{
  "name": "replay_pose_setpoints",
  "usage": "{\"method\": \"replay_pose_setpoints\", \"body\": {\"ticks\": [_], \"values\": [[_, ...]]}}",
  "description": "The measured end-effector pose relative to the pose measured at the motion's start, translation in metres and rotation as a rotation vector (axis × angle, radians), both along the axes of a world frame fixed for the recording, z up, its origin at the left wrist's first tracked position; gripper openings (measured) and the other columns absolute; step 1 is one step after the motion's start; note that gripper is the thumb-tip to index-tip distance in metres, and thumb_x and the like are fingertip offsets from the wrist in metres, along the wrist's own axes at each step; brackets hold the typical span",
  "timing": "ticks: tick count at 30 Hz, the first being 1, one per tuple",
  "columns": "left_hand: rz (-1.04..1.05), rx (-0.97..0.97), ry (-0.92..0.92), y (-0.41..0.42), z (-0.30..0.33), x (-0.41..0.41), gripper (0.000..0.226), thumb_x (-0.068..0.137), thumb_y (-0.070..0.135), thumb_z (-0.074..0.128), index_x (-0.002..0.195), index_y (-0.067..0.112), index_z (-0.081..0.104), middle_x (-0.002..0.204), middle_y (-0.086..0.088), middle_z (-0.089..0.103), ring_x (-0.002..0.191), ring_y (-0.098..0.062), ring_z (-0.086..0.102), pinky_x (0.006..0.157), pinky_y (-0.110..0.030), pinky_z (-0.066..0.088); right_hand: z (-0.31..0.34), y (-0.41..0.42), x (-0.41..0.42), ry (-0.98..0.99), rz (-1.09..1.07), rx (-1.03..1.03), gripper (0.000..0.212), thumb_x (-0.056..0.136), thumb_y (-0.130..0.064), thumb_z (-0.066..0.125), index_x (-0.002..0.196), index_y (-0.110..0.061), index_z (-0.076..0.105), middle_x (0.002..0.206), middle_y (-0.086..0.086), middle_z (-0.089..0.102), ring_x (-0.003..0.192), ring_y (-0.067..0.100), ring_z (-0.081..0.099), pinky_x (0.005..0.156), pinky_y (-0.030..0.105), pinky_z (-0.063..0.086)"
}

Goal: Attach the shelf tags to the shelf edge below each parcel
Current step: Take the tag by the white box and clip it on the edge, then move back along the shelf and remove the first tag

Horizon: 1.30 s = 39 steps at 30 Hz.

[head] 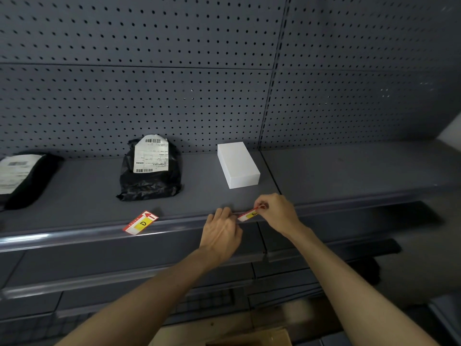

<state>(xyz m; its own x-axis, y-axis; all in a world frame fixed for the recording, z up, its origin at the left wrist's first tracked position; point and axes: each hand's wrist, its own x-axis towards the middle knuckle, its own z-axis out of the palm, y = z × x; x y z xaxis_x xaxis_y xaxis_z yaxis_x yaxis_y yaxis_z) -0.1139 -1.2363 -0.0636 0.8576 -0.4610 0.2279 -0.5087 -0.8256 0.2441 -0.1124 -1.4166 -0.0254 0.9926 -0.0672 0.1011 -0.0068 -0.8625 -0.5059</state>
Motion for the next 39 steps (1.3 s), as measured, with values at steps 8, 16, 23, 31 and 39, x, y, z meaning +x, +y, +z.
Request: {"method": "replay_pose_setpoints", "body": {"ticks": [8, 16, 23, 31, 39], "values": [[-0.012, 0.013, 0.005, 0.001, 0.007, 0.002, 0.030, 0.091, 0.026, 0.046, 0.113, 0.015, 0.063, 0.110, -0.004, 0.056, 0.101, -0.022, 0.049, 0.091, -0.036, 0.041, -0.003, 0.005, -0.002, -0.058, -0.001, -0.099, 0.007, 0.088, -0.011, 0.066, 0.094, -0.015, 0.068, 0.105, 0.001, 0.054, 0.082, 0.017, 0.061, 0.065, 0.024, 0.045], [-0.026, 0.027, 0.004, 0.025, 0.037, 0.010, 0.023, 0.089, 0.025, 0.048, 0.104, 0.012, 0.059, 0.107, -0.008, 0.059, 0.099, -0.026, 0.056, 0.085, -0.039, 0.046, 0.018, 0.028, -0.011, -0.137, 0.007, -0.246, 0.018, 0.085, -0.025, 0.062, 0.100, -0.015, 0.060, 0.107, 0.002, 0.056, 0.079, 0.022, 0.063, 0.062, 0.031, 0.046], [0.051, 0.159, -0.081, 0.128, 0.079, 0.032, 0.029, 0.087, 0.033, 0.048, 0.103, 0.013, 0.060, 0.107, -0.008, 0.061, 0.103, -0.027, 0.055, 0.090, -0.040, 0.042, 0.051, 0.115, 0.009, -0.247, 0.149, -0.345, 0.028, 0.087, -0.039, 0.054, 0.094, -0.013, 0.064, 0.090, 0.004, 0.064, 0.086, 0.025, 0.059, 0.068, 0.037, 0.049], [0.289, 0.135, -0.114, 0.324, 0.122, 0.028, 0.035, 0.087, 0.041, 0.051, 0.102, 0.014, 0.066, 0.106, -0.009, 0.066, 0.105, -0.028, 0.058, 0.089, -0.038, 0.045, 0.092, 0.277, 0.029, -0.296, 0.329, -0.357, 0.036, 0.087, -0.050, 0.053, 0.086, -0.016, 0.062, 0.087, 0.002, 0.064, 0.079, 0.024, 0.061, 0.065, 0.034, 0.050], [0.522, 0.106, -0.161, 0.576, 0.143, -0.034, 0.035, 0.083, 0.046, 0.054, 0.089, 0.013, 0.063, 0.097, -0.009, 0.069, 0.097, -0.030, 0.062, 0.077, -0.037, 0.049, 0.111, 0.531, 0.010, -0.336, 0.515, -0.305, 0.039, 0.088, -0.050, 0.052, 0.090, -0.013, 0.062, 0.092, 0.006, 0.064, 0.084, 0.027, 0.062, 0.067, 0.037, 0.051]]}}
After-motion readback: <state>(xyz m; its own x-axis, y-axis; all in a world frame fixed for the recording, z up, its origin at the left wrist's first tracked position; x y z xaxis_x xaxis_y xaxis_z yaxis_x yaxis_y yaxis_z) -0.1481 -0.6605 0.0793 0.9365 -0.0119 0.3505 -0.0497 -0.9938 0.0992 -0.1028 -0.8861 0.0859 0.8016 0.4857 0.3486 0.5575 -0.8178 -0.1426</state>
